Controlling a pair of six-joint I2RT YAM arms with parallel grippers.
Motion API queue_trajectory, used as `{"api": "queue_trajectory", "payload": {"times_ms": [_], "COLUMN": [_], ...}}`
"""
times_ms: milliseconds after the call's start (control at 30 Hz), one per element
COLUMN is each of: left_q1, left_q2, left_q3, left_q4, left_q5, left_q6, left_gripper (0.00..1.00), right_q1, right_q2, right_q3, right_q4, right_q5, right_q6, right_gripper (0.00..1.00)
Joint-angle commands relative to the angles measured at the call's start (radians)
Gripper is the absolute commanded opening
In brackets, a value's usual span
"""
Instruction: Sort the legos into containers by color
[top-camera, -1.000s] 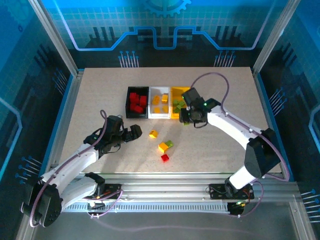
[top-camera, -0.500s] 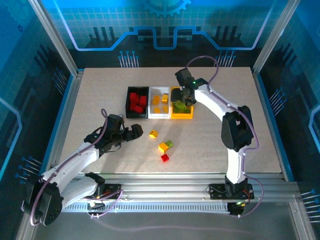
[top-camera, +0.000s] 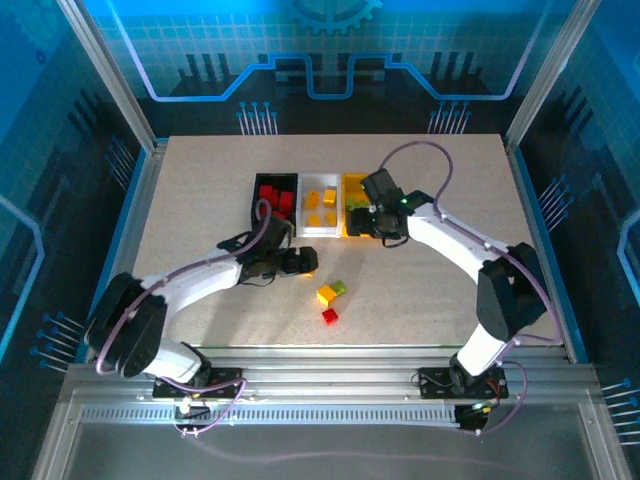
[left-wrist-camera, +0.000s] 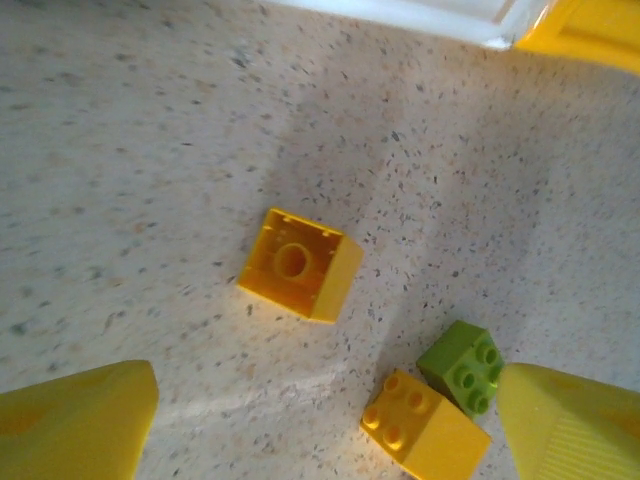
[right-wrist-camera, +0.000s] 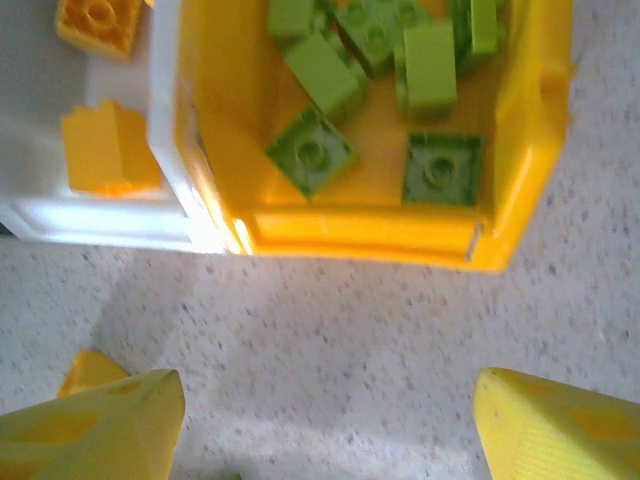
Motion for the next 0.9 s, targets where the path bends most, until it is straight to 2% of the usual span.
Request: {"api": "queue_trajectory", "payload": {"times_ms": [0,133,267,500,667,867], "left_q1": [-0.032,-0.064,-0.083,-0.137,-0.161,-0.165], "left_q2": [0.099,0.200,0.251,0.333,0.323,0.225], "left_q3": [0.070,0.151,0.171,0.200,0.185,0.177], "left_q4": [-0.016,-0.084,-0.100,-0.134,-0.139,-0.139], "left_q5": [-0.087,-0.210,-0.269,-0.351,-0.380,-0.371], "left_q6": [0.067,0.123,0.148,0.168,0.161,0.137], "left_gripper": [0.87,0.85,0.79,0.58,0.47,0.41], "right_q1": [0.005,0.004,0.002,-0.013,-0.027,-0.031], "right_q2": [-0.075,-0.126,-0.154,-0.186,-0.200,-0.217], "right_q3": [-0.064,-0.107,-0.127,-0.140,-0.140,-0.149], "right_q4": [0.048,0.055,0.057,0.070,0.066,0.070], "right_q5": [-0.011,-0.009,-0.006,-0.010,-0.010,-0.014], "right_q6": [0.034,0.037,0.037,0.043,0.041,0.044], "right_gripper": [0.77,0.78,0.78,0.78,0.79,0.79]}}
